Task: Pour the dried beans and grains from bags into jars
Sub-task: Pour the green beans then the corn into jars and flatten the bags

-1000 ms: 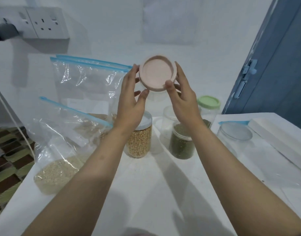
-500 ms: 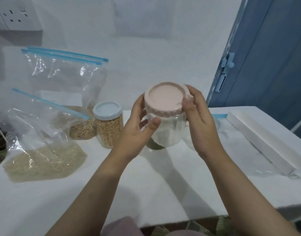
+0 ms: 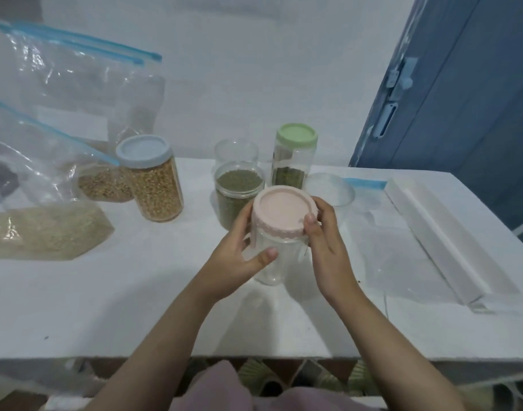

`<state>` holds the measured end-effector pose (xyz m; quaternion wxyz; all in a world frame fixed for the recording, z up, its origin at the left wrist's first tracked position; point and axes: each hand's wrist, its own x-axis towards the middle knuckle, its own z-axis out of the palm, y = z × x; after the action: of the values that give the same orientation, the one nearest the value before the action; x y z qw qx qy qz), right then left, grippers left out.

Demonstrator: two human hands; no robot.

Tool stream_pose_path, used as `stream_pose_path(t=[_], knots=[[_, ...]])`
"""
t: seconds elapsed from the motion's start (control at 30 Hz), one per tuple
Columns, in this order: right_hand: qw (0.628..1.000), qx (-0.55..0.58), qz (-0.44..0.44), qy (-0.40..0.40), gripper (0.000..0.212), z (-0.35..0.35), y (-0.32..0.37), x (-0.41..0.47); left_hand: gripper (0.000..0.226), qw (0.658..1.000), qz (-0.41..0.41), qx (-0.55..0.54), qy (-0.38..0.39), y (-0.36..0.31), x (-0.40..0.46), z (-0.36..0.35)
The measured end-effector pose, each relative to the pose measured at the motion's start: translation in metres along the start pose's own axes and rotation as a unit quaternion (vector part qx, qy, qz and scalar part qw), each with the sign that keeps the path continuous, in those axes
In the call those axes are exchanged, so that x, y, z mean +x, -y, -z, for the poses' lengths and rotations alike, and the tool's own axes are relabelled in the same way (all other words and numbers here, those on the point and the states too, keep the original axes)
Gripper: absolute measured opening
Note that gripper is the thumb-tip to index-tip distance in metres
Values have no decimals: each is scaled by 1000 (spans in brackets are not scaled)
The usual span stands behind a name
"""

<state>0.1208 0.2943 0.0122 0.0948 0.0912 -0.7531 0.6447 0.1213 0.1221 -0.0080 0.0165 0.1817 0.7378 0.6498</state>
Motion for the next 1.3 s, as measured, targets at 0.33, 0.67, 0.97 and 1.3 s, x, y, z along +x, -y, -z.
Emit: stream_pose_path(t=[0.33, 0.67, 0.97, 1.3], knots=[[994, -64, 80, 41, 58, 2, 3, 14, 95, 1000, 25, 5, 2, 1, 7, 4], [989, -5, 70, 129, 45, 18, -1, 33, 98, 999, 26, -7, 28, 3, 11, 13], [993, 101, 29, 56, 38, 21, -21, 26, 94, 999, 23, -32, 35, 6, 9, 16], [993, -17, 20, 116, 99, 9, -5, 21, 98, 997, 30, -43, 60, 9, 10, 19]])
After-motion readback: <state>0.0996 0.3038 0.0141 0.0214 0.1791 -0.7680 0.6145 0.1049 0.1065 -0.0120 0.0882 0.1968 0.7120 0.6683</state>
